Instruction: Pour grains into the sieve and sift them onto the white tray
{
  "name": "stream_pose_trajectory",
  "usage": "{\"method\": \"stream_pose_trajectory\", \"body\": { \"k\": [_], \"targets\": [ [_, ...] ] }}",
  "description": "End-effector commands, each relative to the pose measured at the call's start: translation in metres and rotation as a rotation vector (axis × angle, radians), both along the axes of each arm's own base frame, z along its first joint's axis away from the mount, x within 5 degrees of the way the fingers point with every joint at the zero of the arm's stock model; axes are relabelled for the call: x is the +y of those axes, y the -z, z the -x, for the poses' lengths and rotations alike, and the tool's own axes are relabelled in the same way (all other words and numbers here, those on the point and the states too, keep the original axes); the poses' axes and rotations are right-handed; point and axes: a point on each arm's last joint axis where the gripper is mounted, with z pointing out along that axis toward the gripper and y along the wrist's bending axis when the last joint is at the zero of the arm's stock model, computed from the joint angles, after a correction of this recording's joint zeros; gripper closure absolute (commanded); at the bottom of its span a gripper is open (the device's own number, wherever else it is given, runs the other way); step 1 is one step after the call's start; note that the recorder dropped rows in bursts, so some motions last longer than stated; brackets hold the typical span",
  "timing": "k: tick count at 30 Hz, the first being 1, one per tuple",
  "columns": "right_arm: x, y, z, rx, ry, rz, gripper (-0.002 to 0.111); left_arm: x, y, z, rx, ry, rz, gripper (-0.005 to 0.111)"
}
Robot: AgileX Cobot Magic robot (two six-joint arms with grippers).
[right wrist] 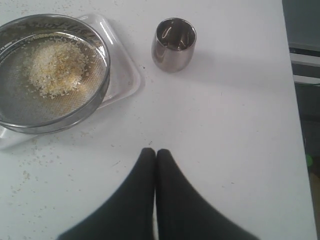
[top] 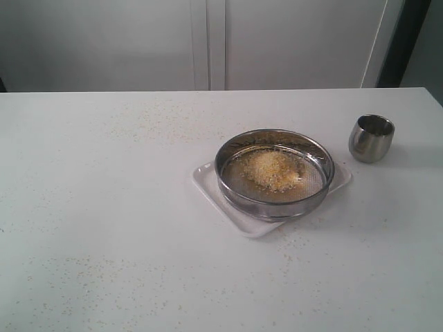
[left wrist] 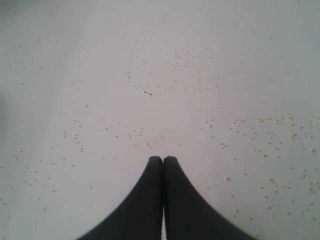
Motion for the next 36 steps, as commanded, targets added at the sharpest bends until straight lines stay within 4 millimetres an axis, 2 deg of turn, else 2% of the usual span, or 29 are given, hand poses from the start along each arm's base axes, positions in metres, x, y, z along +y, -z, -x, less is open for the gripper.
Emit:
{"method": "stream_pose_trajectory", "body": {
  "k": [1, 6, 10, 17, 21, 26, 32, 36],
  "targets": [
    [-0.002, -0.001, 0.000, -0.017, 0.003, 0.013, 0.108, 0.001, -0.007, -0.003, -0.104, -0.010, -0.006, 0.107],
    [-0.002, -0.001, 0.000, -0.017, 0.003, 0.013, 0.108, 0.002, -0.018, -0.007, -0.231, -0.024, -0.009, 0.107],
    [-0.002, -0.001, 0.000, -0.017, 0.003, 0.013, 0.108, 0.003, -0.021, -0.007, -0.265, -0.034, 0.009, 0.107],
    [-0.002, -0.001, 0.000, -0.017, 0.003, 0.013, 0.108, 0.005, -0.039, -0.008, -0.457, -0.055, 0.015, 0.107],
    [-0.002, -0.001, 0.000, -0.017, 0.003, 0.013, 0.108, 0.004, -0.045, -0.007, -0.443, -0.054, 0.036, 0.107],
    [-0.002, -0.001, 0.000, -0.017, 0.003, 0.013, 0.108, 0.002, -0.068, -0.001, -0.412, -0.040, 0.038, 0.107],
    [-0.002, -0.001, 0.000, -0.017, 0.003, 0.013, 0.108, 0.002, -0.100, -0.003, -0.402, -0.036, 0.038, 0.107],
    [-0.002, -0.001, 0.000, -0.017, 0.003, 0.013, 0.108, 0.002, -0.108, -0.004, -0.419, -0.036, 0.037, 0.107]
  ]
}}
